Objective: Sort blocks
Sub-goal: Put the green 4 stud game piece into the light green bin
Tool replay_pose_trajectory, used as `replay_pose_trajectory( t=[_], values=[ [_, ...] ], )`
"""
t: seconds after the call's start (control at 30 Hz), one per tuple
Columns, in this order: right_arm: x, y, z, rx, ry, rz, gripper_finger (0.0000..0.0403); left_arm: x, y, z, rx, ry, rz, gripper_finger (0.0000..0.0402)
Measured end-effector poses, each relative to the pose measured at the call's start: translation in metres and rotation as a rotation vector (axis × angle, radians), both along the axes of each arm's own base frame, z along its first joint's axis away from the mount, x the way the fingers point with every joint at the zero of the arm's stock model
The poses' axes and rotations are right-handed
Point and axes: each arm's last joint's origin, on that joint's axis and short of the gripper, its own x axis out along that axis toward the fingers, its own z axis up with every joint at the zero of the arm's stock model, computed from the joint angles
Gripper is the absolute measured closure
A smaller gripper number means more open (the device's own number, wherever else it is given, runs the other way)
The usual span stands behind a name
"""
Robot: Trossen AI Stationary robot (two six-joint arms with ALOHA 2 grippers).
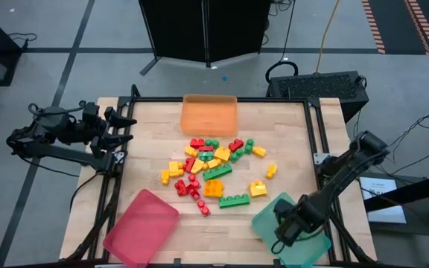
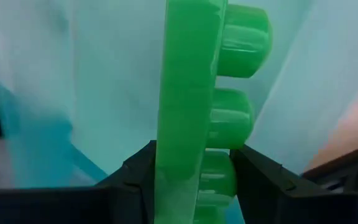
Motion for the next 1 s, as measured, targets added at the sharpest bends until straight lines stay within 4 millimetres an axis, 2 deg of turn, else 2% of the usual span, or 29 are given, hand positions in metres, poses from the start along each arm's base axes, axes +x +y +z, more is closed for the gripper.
replay_pose_trajectory(
  t=[0.07,0.23,0.33,0.43,0.53,0.63,0.7,0.8,0.87,1.0],
  values=[
    [0.003,0.005,-0.008,0.015,0.009,0.031,0.0224,0.0,0.0,0.0,0.0,0.0,0.0,0.0056],
    [0.012,0.009,-0.014,0.046,-0.034,0.031,0.0077,0.0,0.0,0.0,0.0,0.0,0.0,0.0056],
    [0.015,0.007,-0.013,0.052,-0.038,0.019,0.0027,0.0,0.0,0.0,0.001,0.0,-0.01,0.0056],
    [0.019,0.0,0.003,0.083,-0.084,-0.002,0.0014,0.0,-0.001,-0.001,0.001,0.008,-0.018,0.0056],
    [0.033,-0.013,0.042,0.084,-0.276,-0.026,0.002,0.0,-0.001,-0.002,0.002,0.018,-0.02,0.0056],
    [0.049,-0.035,0.078,-0.023,-0.47,-0.002,0.0025,0.0,-0.001,-0.003,0.004,0.03,-0.021,0.0056],
    [0.062,-0.051,0.091,-0.113,-0.543,0.078,0.0025,0.0,-0.001,-0.004,0.005,0.046,-0.021,0.0056],
    [0.086,-0.074,0.093,-0.24,-0.595,0.26,0.0025,0.0,-0.001,-0.007,0.007,0.068,-0.023,0.0056],
    [0.102,-0.086,0.085,-0.275,-0.592,0.393,0.0025,0.0,-0.001,-0.007,0.007,0.071,-0.023,0.0056],
    [0.133,-0.101,0.061,-0.247,-0.585,0.54,0.0025,0.0,-0.001,-0.007,0.016,0.073,-0.023,0.0056]
  ],
)
